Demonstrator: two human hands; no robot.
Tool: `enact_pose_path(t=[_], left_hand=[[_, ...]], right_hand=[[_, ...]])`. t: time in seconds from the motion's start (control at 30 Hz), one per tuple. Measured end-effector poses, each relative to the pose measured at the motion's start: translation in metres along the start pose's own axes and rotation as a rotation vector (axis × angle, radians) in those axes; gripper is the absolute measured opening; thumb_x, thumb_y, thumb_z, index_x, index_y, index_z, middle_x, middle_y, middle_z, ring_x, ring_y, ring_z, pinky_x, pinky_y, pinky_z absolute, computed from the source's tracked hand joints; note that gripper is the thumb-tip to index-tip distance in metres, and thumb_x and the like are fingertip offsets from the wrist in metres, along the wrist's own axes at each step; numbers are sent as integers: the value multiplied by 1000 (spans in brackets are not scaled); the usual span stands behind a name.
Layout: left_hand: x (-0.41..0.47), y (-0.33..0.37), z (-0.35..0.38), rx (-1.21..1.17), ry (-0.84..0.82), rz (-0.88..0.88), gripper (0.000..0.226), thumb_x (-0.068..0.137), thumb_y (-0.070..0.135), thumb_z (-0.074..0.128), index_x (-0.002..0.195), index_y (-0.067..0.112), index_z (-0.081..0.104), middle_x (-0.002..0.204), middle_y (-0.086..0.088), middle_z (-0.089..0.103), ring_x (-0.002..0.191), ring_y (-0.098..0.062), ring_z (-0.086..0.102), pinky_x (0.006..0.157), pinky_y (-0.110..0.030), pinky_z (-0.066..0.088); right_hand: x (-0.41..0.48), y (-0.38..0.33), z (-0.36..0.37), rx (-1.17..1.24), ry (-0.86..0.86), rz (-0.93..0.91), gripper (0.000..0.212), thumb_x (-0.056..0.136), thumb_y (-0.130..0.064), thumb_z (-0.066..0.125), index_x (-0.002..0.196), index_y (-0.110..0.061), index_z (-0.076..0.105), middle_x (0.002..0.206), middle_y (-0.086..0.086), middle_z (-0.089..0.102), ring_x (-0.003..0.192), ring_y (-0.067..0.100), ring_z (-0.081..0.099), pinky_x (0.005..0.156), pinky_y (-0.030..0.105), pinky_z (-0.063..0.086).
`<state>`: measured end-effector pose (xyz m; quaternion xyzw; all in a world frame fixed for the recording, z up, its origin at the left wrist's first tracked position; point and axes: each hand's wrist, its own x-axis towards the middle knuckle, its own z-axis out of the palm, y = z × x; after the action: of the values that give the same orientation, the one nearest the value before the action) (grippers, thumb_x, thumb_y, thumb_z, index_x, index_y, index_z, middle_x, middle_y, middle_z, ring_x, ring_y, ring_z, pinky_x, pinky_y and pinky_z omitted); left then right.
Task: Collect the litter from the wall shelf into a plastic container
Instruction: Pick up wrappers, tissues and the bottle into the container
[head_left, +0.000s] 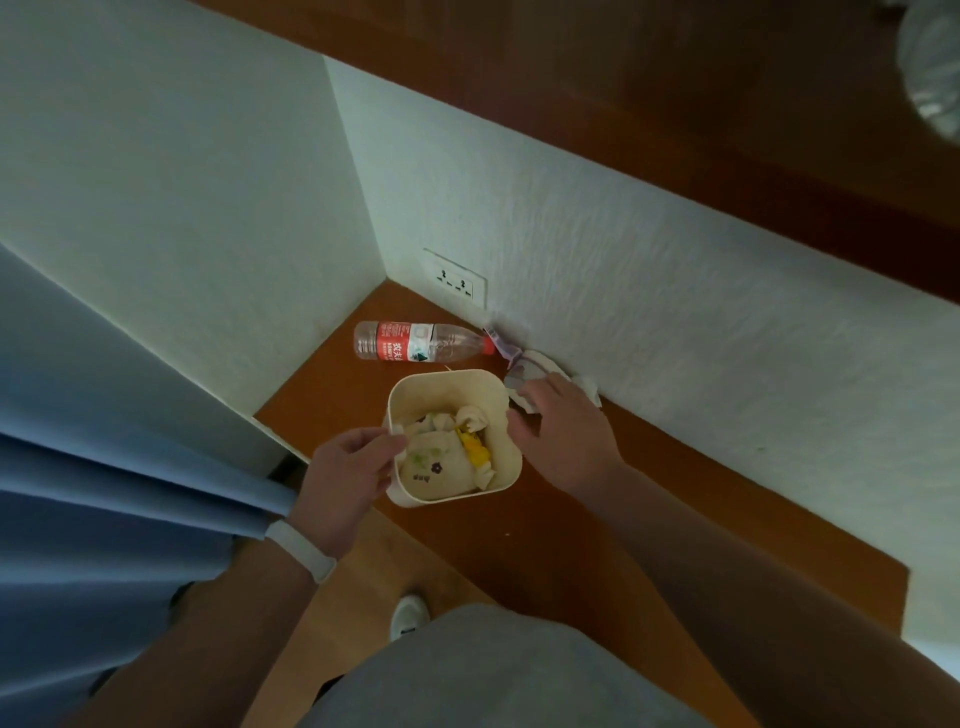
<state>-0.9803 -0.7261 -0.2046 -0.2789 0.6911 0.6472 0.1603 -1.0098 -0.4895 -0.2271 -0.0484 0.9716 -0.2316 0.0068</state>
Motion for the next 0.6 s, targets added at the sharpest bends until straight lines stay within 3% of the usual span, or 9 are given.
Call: enact_pose_path(t=[0.17, 0.4, 0.6], left_hand=[[6, 4, -2, 10, 43, 7, 16, 93, 17, 68, 106, 8, 72, 101, -13, 78, 96, -28, 74, 88, -43, 60], [13, 6, -2, 36, 71, -11, 11, 93, 17, 68, 101, 11, 74, 95, -11, 79, 93, -28, 75, 76, -37, 59], [12, 8, 0, 55, 122, -8, 16, 92, 18, 70, 103, 7, 74, 102, -19, 77, 102, -36, 73, 93, -51, 58]], right_hand=[[8, 55, 27, -53, -116, 189, 40, 97, -39, 46, 131, -20, 51, 120, 1, 53, 109, 19, 55, 87, 38, 51], [24, 113, 56, -133, -222, 323, 54, 93, -35, 55, 140, -15, 39, 140, 12, 39, 125, 30, 43, 96, 44, 47], [31, 125, 70, -169, -234, 310, 52, 94, -34, 57, 139, -13, 40, 140, 11, 41, 129, 29, 41, 98, 42, 44]])
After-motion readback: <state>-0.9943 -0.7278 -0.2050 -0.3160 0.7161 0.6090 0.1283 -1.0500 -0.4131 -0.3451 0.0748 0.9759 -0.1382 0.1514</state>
